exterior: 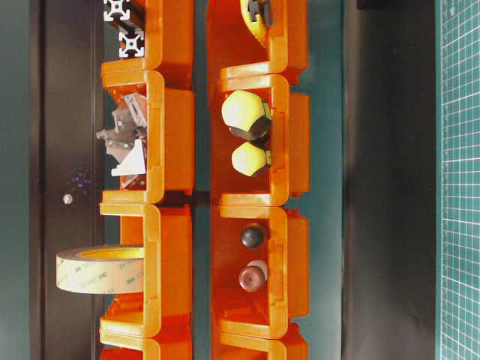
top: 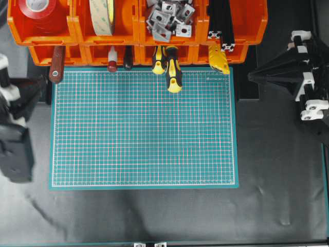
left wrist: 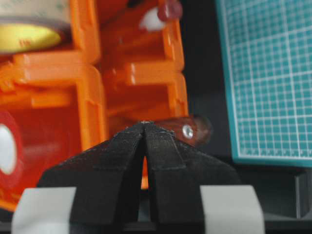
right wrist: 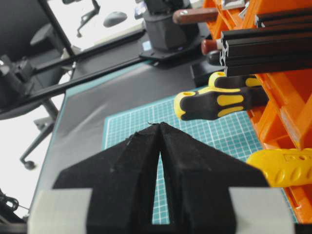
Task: Pick scraper from container rack with left arm.
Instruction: 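Move the left gripper toward the brown scraper handle in the rack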
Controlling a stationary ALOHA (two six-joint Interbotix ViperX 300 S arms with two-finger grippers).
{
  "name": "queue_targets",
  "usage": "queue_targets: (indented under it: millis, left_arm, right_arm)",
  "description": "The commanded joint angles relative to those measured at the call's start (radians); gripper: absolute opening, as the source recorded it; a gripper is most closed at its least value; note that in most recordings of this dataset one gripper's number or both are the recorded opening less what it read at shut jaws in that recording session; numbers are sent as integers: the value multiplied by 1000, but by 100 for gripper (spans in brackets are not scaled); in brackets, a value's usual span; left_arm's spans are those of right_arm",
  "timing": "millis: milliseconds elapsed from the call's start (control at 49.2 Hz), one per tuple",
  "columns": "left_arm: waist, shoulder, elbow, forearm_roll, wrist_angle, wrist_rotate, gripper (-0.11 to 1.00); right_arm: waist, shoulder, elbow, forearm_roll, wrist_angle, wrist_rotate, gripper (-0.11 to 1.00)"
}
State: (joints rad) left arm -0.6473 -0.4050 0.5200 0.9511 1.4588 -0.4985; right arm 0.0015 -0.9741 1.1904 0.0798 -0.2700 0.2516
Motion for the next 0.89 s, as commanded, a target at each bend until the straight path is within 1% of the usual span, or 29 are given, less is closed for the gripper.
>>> queue_targets:
  millis: [0, 61, 122, 305, 488, 650, 691, 752, 833, 853, 874]
  left_arm:
    - [-38, 49, 15, 17, 21, -69, 0]
    - [-48, 69, 34, 17, 3, -104, 0]
    - [-48, 72, 48, 17, -23, -123, 0]
    - [-35, 43, 81, 15, -89, -123, 0]
    - [-28, 41, 78, 15, -94, -121, 0]
    - [5, 40, 78, 15, -104, -124, 2]
    - [9, 37, 81, 15, -114, -129, 8]
    - [21, 34, 91, 15, -138, -129, 22]
    - [41, 23, 117, 15, -186, -132, 46]
    - [49, 21, 126, 14, -196, -132, 55]
    - [54, 20, 133, 12, -209, -133, 61]
  right_arm:
    - [-2, 5, -25, 3, 5, 2, 0]
    - [-2, 5, -25, 3, 15, 2, 0]
    - [-2, 5, -25, 2, 28, 2, 0]
    - [-2, 6, -25, 3, 48, 2, 0]
    - [-2, 5, -14, 3, 55, 2, 0]
    - [0, 3, -14, 3, 55, 2, 0]
    - [0, 2, -14, 3, 55, 2, 0]
    - [0, 0, -14, 3, 55, 2, 0]
    - [2, -2, -15, 3, 58, 2, 0]
    - [0, -2, -14, 3, 60, 2, 0]
    - [0, -3, -15, 3, 63, 2, 0]
